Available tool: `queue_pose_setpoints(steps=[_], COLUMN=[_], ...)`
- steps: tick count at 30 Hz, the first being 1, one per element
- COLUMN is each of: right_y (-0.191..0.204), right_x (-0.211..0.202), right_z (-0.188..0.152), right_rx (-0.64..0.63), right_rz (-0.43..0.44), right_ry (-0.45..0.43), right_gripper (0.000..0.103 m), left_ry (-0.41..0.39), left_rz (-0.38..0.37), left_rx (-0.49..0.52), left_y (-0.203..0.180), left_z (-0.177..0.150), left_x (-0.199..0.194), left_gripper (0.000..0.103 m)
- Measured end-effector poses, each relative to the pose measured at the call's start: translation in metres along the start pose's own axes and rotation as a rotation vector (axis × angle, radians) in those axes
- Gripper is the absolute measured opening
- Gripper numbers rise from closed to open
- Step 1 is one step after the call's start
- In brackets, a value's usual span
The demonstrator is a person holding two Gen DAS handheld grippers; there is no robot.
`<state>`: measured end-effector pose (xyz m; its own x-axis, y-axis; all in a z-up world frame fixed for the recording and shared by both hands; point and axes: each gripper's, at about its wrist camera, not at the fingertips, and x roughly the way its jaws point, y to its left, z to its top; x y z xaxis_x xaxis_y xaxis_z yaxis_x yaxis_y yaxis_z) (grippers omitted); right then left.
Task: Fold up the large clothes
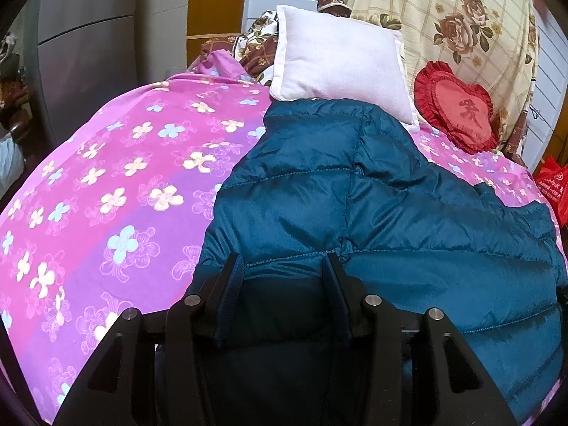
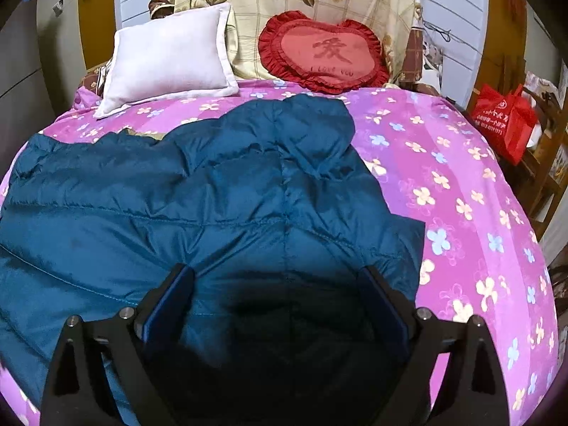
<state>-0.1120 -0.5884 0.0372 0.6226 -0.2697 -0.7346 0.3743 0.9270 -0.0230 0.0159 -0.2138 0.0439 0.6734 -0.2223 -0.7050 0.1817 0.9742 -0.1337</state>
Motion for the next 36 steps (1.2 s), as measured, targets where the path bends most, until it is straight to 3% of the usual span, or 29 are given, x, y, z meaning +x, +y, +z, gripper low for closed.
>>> queue_pose_setpoints(steps=[5, 7, 11, 30, 36], right_y=[-0.012, -0.019, -0.033, -0.063, -0.076], right_x=[-0.025, -0.030, -0.033, -0.013, 0.007], right_z=[-0.001, 0.000, 0.002, -0.001, -0.005], right_rx=[0.040, 0.048, 0.065, 0.131, 0.179], right_rz=[0.024, 0.021, 0.014, 0.006, 0.054], right_ry=[-0.043, -0.041, -0.026, 0.045, 0.083], right_gripper=[0.097, 0.102, 0.103, 0.103, 0.103], left_ry=[0.010, 0.016, 0.020, 0.022, 0.064], left_rz=[-0.013, -0.023, -0.031, -0.026, -0.121], left_rx=[-0.003, -0.006, -0.010, -0.007, -0.058], left_y=[0.002, 0.003, 0.007, 0.018, 0.032], left_z=[-0.001, -0.001, -0.001, 0.000, 0.003], left_x=[-0.003, -0.006, -0.011, -0.015, -0.004], left_gripper=[0.028, 0.028, 0.028, 0.028, 0.035])
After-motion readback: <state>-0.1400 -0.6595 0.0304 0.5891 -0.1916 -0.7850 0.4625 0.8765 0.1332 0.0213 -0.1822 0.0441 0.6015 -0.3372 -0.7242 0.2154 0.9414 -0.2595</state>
